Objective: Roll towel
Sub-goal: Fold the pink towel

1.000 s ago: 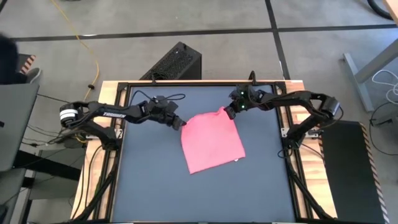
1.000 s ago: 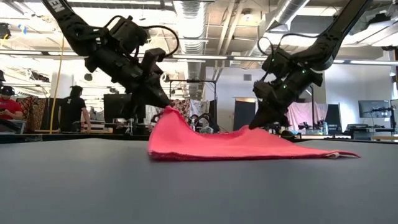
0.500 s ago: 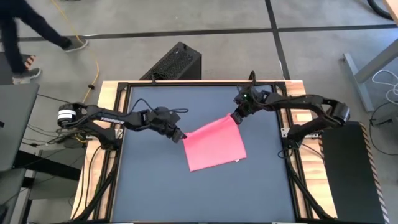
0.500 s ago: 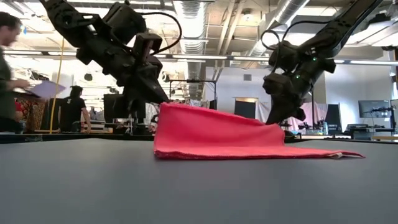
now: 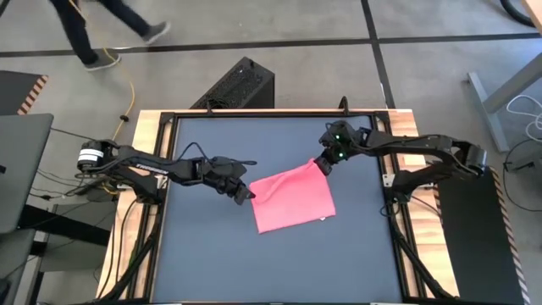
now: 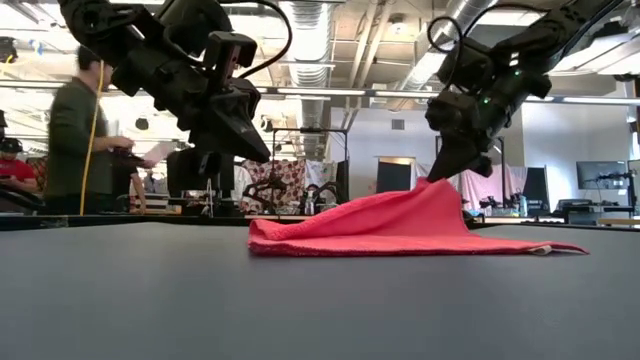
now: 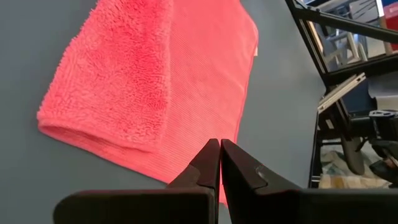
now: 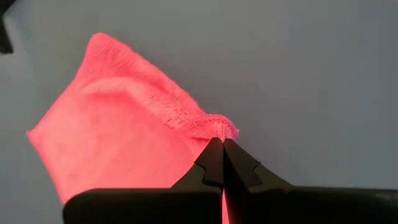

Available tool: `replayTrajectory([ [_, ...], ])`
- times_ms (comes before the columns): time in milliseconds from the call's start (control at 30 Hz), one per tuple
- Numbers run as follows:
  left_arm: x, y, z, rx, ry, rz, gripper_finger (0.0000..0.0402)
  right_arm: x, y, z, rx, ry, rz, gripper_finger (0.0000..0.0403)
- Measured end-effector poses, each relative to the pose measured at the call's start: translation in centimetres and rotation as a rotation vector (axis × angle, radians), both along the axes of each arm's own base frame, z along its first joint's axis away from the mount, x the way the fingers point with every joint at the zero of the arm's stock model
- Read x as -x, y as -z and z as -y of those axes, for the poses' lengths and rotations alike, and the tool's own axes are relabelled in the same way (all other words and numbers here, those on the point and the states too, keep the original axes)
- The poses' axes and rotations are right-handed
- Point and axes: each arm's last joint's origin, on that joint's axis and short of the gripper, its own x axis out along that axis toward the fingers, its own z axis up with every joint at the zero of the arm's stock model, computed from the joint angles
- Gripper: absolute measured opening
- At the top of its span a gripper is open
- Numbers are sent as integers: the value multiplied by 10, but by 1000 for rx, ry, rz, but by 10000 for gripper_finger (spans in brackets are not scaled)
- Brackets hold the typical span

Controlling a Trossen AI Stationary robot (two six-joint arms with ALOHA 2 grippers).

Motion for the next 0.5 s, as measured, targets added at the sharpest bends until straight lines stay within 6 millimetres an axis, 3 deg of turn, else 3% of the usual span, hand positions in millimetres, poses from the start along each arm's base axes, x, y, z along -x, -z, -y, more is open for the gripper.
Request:
replayTrajectory([
  [500,0,1,3,-22,-20,-6,0,3,-7,-63,-117,-110,-99,17],
])
